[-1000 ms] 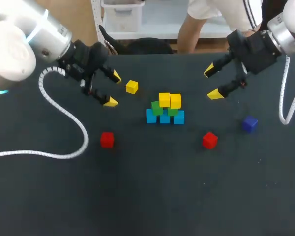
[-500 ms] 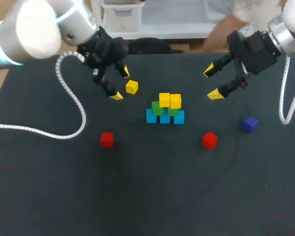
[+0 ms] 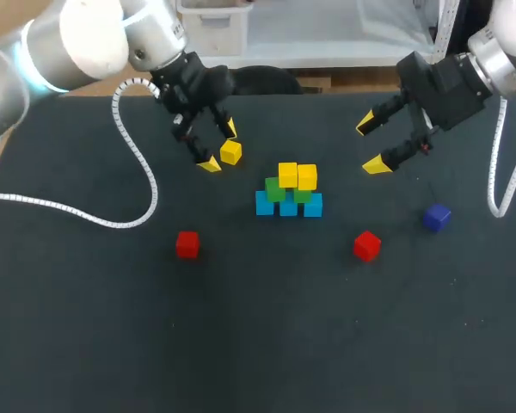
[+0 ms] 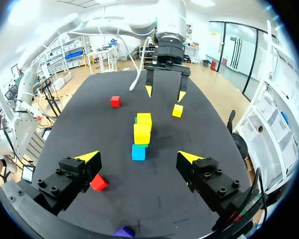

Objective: Place the blue cubes, place green cubes on the blue cubes, place the yellow cubes on the green cubes, then place the red cubes on the yellow cubes, and place purple cube on the red cubes.

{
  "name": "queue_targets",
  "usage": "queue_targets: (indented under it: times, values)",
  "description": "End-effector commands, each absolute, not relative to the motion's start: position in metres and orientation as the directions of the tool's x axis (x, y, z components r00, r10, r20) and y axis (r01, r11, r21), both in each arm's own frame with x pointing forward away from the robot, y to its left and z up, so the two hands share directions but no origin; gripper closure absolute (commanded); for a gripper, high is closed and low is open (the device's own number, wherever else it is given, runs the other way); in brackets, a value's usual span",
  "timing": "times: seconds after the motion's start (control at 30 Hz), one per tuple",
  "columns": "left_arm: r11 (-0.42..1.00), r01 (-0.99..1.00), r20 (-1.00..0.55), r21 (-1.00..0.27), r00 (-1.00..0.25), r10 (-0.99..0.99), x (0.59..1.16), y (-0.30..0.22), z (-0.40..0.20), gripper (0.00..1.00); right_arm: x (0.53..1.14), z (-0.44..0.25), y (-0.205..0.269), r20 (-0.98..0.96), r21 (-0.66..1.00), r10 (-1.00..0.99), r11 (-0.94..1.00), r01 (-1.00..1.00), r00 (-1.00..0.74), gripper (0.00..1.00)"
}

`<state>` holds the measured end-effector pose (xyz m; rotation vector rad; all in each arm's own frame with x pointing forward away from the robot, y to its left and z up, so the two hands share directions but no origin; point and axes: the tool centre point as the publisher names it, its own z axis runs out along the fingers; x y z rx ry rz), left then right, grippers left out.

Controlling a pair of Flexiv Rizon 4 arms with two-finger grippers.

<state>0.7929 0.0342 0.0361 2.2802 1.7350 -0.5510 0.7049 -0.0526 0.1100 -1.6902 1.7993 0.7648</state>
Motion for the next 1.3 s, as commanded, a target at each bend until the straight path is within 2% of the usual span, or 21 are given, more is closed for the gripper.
queue_targets:
  times: [0.03, 0.37, 0.77, 1.0, 1.3]
  values:
    - [-0.327, 0.930, -0.419, -0.167, 0.233, 0.877, 0.799, 0.033, 0.037, 0.00, 0.705, 0.110, -0.053, -0.727, 0.034, -0.684, 0.047, -0.998, -0.057, 0.00]
    - [-0.301, 0.945, -0.346, -0.130, 0.242, 0.907, 0.797, 0.025, 0.038, 0.00, 0.705, 0.110, -0.053, -0.727, 0.034, -0.684, 0.047, -0.998, -0.057, 0.00]
    - [-0.248, 0.961, -0.301, -0.122, 0.203, 0.932, 0.788, 0.025, 0.011, 0.00, 0.705, 0.110, -0.053, -0.727, 0.034, -0.684, 0.047, -0.998, -0.057, 0.00]
    - [-0.259, 0.965, -0.330, -0.045, 0.230, 0.915, 0.795, 0.021, 0.025, 0.00, 0.705, 0.110, -0.053, -0.727, 0.034, -0.684, 0.047, -0.998, -0.057, 0.00]
    - [-0.250, 0.968, -0.260, -0.003, 0.241, 0.935, 0.802, 0.021, 0.029, 0.00, 0.705, 0.110, -0.053, -0.727, 0.034, -0.684, 0.047, -0.998, -0.057, 0.00]
